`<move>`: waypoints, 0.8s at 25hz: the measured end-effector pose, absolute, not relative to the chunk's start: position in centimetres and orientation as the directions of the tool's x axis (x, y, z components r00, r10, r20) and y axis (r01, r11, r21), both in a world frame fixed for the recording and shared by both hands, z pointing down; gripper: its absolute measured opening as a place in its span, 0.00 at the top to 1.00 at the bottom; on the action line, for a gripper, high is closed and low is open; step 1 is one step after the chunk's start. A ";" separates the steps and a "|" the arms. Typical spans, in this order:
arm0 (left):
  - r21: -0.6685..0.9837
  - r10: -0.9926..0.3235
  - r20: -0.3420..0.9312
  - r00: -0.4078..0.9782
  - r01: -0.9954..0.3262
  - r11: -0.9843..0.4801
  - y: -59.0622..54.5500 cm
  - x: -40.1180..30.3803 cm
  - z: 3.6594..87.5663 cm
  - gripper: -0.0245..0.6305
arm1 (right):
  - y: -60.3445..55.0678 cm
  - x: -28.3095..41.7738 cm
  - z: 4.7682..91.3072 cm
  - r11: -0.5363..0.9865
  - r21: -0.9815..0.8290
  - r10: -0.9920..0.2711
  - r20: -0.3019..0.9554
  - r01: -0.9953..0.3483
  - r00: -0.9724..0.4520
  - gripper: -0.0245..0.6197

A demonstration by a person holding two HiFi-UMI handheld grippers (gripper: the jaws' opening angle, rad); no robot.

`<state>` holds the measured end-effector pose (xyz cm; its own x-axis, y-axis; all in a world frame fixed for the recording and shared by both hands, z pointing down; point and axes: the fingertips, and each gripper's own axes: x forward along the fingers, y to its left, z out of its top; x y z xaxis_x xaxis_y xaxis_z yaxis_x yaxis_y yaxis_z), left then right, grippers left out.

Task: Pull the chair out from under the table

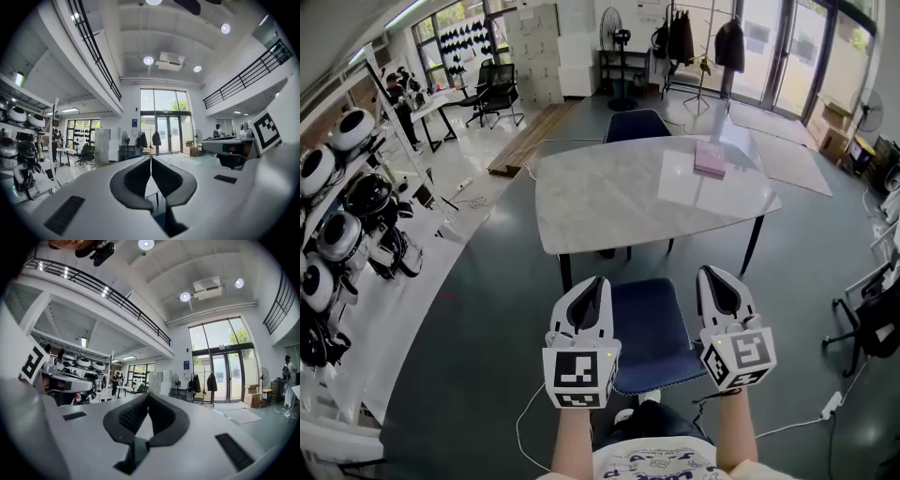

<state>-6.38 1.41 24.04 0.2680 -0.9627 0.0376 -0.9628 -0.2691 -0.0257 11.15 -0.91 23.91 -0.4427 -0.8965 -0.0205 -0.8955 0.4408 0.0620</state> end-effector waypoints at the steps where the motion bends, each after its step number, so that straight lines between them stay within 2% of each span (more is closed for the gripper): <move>1: -0.025 -0.966 0.023 0.258 -0.966 -0.259 1.4 -6.6 23.5 0.93 | -0.9 11.1 23.6 0.437 0.058 -0.898 -0.030 -0.897 -0.439 0.95; 7: -0.046 -0.977 -0.012 0.212 -0.976 -0.211 2.0 -7.3 22.2 0.93 | -0.8 11.3 22.5 0.424 0.043 -0.903 -0.060 -0.905 -0.426 0.95; 20: -0.050 -0.982 0.012 0.186 -0.981 -0.186 2.2 -7.2 22.8 0.93 | -0.6 11.7 22.6 0.429 0.027 -0.901 -0.063 -0.903 -0.430 0.95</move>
<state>-7.19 2.23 22.76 0.1859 -0.9825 0.0117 -0.9812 -0.1863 -0.0504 11.72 -0.63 22.56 -0.4296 -0.9008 -0.0631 -0.9030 0.4287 0.0274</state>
